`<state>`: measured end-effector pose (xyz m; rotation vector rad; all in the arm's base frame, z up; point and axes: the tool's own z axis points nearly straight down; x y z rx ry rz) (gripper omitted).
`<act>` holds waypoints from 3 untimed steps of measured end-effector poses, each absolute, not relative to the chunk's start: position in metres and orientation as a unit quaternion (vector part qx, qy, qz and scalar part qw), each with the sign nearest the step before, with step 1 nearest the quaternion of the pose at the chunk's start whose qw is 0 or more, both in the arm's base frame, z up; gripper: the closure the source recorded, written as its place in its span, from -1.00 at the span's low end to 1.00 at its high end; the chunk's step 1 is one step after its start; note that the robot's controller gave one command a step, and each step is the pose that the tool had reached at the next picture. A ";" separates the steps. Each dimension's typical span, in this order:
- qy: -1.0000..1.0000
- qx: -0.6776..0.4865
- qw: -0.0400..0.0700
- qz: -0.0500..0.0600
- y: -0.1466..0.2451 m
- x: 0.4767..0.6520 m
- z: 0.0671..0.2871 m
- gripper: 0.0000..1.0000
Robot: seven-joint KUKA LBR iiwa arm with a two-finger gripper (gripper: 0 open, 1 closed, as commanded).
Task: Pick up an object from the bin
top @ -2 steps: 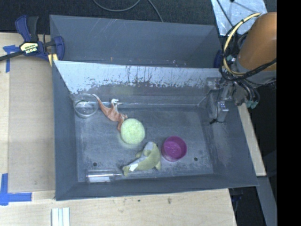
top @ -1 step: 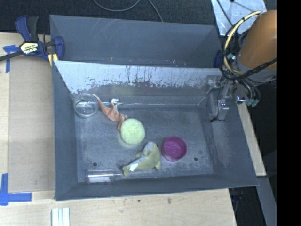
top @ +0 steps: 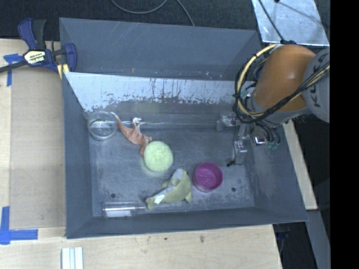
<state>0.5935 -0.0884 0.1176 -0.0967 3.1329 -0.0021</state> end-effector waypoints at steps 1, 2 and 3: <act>0.998 -0.070 -0.001 0.000 -0.065 0.580 0.104 -1.00; 1.000 -0.012 0.001 0.000 -0.056 0.551 0.117 -1.00; 0.999 -0.036 0.001 0.000 -0.030 0.529 0.069 -1.00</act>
Offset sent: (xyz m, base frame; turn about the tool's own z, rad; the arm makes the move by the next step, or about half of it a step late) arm -0.0503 0.0360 0.0002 0.0489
